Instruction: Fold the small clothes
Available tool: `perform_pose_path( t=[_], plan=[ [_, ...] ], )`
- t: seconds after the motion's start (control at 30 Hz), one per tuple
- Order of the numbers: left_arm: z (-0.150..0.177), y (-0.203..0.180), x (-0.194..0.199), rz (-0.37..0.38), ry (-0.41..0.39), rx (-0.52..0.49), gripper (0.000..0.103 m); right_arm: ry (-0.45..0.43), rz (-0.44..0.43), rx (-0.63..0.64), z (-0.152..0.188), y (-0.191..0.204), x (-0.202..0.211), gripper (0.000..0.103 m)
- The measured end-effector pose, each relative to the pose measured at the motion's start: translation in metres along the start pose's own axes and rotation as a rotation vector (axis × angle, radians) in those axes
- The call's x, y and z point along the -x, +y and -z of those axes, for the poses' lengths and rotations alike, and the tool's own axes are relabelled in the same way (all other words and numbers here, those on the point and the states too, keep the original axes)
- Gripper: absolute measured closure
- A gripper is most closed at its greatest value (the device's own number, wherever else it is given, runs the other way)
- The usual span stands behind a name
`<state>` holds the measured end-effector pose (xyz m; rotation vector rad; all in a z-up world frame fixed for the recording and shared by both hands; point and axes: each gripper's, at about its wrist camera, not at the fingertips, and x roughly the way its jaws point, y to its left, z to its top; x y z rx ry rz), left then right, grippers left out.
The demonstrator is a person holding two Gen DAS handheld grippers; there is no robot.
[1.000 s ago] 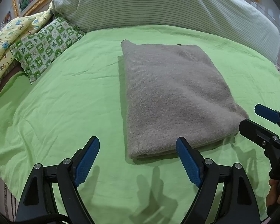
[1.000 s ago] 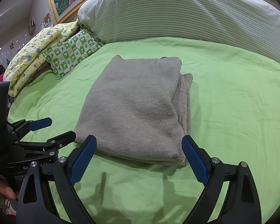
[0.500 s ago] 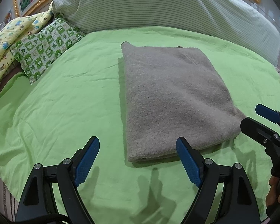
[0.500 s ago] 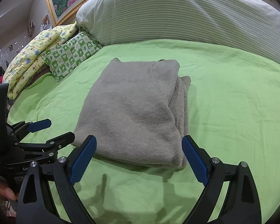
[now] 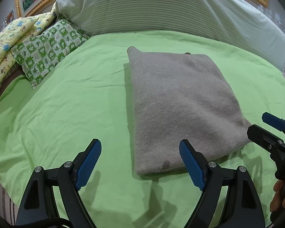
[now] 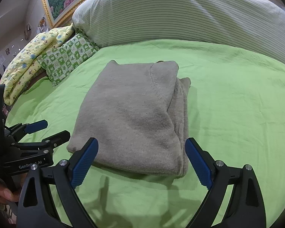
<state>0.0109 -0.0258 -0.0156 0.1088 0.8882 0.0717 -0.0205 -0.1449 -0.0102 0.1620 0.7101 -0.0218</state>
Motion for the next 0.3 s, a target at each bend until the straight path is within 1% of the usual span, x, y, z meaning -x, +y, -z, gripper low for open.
perform_pose_path(
  t=[0.3],
  plan=[
    [-0.0042, 0.0071, -0.0058, 0.003, 0.015, 0.015, 0.018, 0.004, 0.004, 0.001, -0.0041, 0.0017, -0.0052, 0.01]
  ],
)
